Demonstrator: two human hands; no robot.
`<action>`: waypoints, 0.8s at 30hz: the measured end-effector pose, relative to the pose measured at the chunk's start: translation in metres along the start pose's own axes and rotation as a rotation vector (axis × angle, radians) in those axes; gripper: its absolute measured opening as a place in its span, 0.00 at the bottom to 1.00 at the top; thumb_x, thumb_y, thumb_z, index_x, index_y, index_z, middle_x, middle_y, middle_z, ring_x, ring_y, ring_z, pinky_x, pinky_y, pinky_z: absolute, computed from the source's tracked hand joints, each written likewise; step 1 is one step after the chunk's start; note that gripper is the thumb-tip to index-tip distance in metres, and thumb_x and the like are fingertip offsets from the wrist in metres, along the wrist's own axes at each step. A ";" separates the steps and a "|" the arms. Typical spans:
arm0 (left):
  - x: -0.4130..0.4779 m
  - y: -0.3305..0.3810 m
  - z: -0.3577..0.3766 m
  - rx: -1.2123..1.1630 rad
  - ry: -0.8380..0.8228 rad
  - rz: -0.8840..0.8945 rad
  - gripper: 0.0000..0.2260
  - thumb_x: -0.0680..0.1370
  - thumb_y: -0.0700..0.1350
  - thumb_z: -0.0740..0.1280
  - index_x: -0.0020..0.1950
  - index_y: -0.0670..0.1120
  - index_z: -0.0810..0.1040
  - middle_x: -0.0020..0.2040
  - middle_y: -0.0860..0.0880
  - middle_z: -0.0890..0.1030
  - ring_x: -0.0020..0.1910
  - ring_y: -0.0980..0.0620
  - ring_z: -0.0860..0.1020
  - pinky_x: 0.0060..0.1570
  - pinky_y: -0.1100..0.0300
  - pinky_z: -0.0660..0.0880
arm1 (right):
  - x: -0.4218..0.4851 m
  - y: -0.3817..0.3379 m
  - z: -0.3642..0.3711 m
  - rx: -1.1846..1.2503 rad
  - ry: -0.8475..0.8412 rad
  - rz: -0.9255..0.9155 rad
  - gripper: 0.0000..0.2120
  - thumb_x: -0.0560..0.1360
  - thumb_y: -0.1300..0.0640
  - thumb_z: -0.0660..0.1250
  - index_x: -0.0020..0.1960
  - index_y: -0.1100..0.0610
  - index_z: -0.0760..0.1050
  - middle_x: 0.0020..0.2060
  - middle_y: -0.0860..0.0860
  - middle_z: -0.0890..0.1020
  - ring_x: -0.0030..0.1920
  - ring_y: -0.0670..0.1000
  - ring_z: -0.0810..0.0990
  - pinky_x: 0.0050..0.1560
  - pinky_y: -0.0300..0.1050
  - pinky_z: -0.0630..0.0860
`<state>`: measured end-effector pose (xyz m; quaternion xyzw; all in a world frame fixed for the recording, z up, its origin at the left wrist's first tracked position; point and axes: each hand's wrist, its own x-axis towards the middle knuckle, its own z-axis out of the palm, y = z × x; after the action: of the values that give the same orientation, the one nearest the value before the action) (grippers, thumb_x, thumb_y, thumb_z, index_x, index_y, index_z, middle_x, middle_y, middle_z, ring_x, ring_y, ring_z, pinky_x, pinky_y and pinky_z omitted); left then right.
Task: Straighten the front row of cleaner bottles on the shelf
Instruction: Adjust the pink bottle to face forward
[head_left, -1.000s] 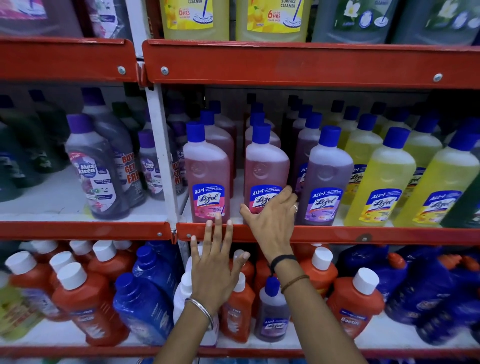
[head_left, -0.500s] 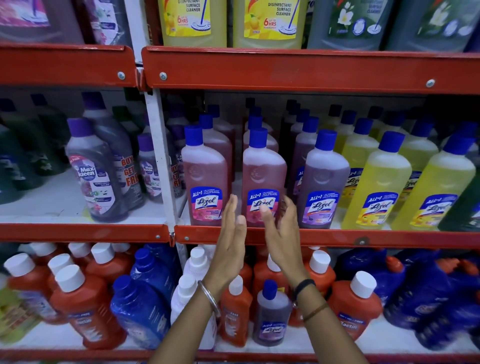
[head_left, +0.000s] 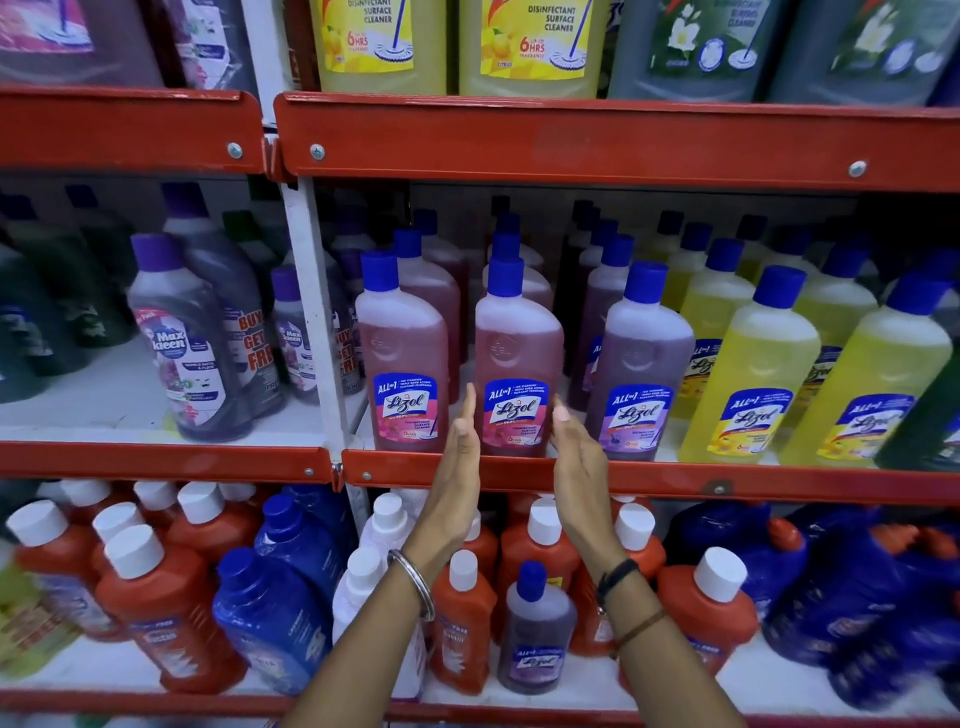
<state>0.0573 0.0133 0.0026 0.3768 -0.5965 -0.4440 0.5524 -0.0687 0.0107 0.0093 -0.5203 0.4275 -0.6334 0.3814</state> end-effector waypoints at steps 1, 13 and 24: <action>0.000 -0.001 0.001 0.000 0.010 0.007 0.33 0.62 0.82 0.50 0.66 0.76 0.55 0.74 0.65 0.58 0.73 0.64 0.59 0.71 0.62 0.58 | 0.000 0.000 -0.001 0.000 -0.012 -0.003 0.27 0.72 0.37 0.55 0.66 0.48 0.71 0.55 0.46 0.80 0.56 0.43 0.80 0.44 0.33 0.78; -0.018 0.007 0.074 0.171 0.212 0.376 0.23 0.80 0.63 0.51 0.70 0.52 0.67 0.72 0.50 0.68 0.73 0.56 0.64 0.72 0.58 0.60 | 0.002 -0.005 -0.074 -0.031 0.355 -0.337 0.25 0.77 0.45 0.53 0.69 0.57 0.67 0.68 0.52 0.72 0.67 0.40 0.70 0.62 0.30 0.66; 0.012 0.004 0.107 0.007 -0.046 -0.054 0.42 0.63 0.82 0.50 0.72 0.66 0.52 0.76 0.58 0.58 0.75 0.58 0.59 0.76 0.51 0.56 | 0.017 0.010 -0.106 0.127 0.123 -0.089 0.27 0.77 0.42 0.51 0.70 0.55 0.68 0.66 0.50 0.75 0.65 0.44 0.74 0.53 0.29 0.73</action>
<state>-0.0497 0.0149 0.0106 0.3845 -0.6002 -0.4649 0.5250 -0.1756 0.0068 -0.0047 -0.4739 0.3854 -0.7061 0.3581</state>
